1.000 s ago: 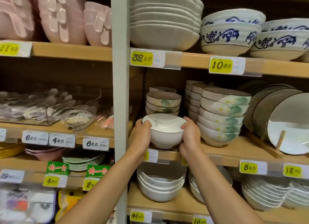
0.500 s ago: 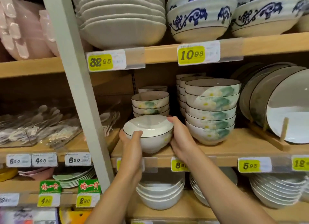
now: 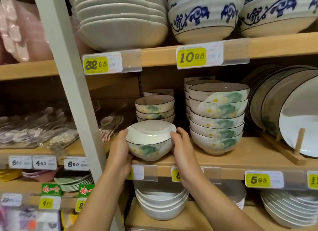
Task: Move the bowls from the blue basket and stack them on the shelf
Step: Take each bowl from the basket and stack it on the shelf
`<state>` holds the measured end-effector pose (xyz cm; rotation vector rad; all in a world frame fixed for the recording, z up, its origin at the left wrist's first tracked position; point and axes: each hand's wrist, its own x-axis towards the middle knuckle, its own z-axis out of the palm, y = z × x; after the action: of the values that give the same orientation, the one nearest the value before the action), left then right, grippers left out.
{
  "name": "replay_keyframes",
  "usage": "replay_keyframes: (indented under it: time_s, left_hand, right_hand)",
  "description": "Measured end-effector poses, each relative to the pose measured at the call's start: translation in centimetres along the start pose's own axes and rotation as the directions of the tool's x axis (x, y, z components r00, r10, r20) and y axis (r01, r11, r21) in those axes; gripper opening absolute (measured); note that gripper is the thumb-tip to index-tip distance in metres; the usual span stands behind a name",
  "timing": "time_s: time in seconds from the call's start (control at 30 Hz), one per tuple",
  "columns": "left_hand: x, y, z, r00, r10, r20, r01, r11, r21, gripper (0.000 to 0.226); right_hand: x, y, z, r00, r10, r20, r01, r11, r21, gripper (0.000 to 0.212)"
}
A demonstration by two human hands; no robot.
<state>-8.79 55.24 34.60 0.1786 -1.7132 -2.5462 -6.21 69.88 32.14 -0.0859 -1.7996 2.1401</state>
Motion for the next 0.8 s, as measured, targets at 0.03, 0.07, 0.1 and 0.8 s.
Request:
replay_keyframes:
  time_s: [0.03, 0.07, 0.1, 0.8]
  left_hand:
    - [0.0, -0.1, -0.2, 0.999, 0.038, -0.01, -0.038, 0.999, 0.007, 0.026]
    - [-0.3, -0.4, -0.4, 0.997, 0.066, -0.033, -0.066, 0.998, 0.022, 0.028]
    - [-0.5, -1.0, -0.7, 0.993, 0.107, -0.056, -0.104, 0.993, 0.051, 0.03]
    - [-10.3, 1.6, -6.8, 0.957, 0.131, 0.257, -0.21, 0.928, 0.309, 0.046]
  right_hand:
    - [0.3, -0.2, -0.1, 1.0, -0.015, -0.022, 0.015, 1.0, -0.014, 0.062]
    - [0.7, -0.4, -0.1, 0.999, -0.024, -0.026, 0.023, 0.999, -0.025, 0.062]
    - [1.1, -0.7, -0.1, 1.0, -0.026, -0.009, 0.026, 0.999, -0.036, 0.061]
    - [-4.7, -1.1, -0.7, 0.956, -0.276, -0.103, 0.273, 0.961, -0.043, 0.043]
